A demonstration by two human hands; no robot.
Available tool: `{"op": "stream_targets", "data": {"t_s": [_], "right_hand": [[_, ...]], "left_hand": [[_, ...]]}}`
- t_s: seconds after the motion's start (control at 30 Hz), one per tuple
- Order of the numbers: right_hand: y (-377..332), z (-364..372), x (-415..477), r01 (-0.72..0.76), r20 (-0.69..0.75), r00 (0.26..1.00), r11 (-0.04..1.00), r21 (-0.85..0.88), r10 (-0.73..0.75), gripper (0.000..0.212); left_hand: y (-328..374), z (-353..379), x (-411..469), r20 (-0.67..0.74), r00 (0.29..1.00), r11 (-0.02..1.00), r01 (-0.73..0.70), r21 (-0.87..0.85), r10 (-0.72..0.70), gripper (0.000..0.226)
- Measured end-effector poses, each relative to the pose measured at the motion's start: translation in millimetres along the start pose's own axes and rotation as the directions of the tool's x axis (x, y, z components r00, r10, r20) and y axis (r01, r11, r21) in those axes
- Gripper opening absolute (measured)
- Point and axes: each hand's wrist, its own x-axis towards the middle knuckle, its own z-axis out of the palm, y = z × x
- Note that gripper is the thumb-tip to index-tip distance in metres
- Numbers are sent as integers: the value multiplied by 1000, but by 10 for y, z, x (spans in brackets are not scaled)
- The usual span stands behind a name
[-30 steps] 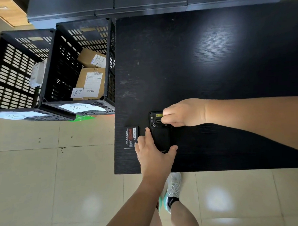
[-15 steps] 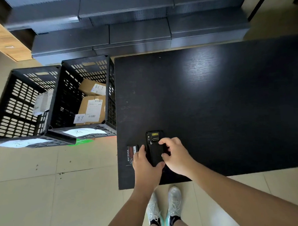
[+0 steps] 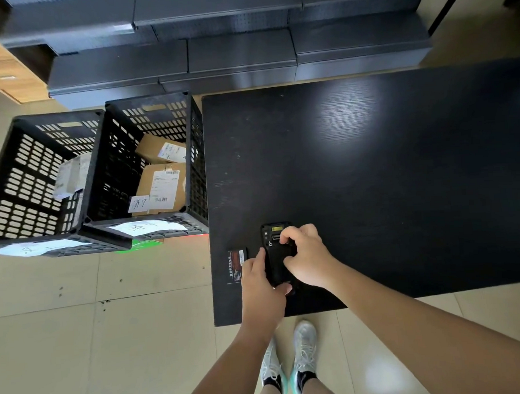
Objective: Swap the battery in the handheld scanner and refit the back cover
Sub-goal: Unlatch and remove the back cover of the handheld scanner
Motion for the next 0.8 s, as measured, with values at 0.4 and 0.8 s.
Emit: {"op": "stream_targets", "data": {"t_s": [0.4,0.8], "right_hand": [[93,152,-349,-59,-238,960,940,335,145,42],[90,-184,-400,-2,-330,927,884,467,176,33]], "left_hand": [[-36,38,-39,-92,995,997,-31,-77,24,70],[346,164,-107,-222,974,990,-78,-114,52,53]]}}
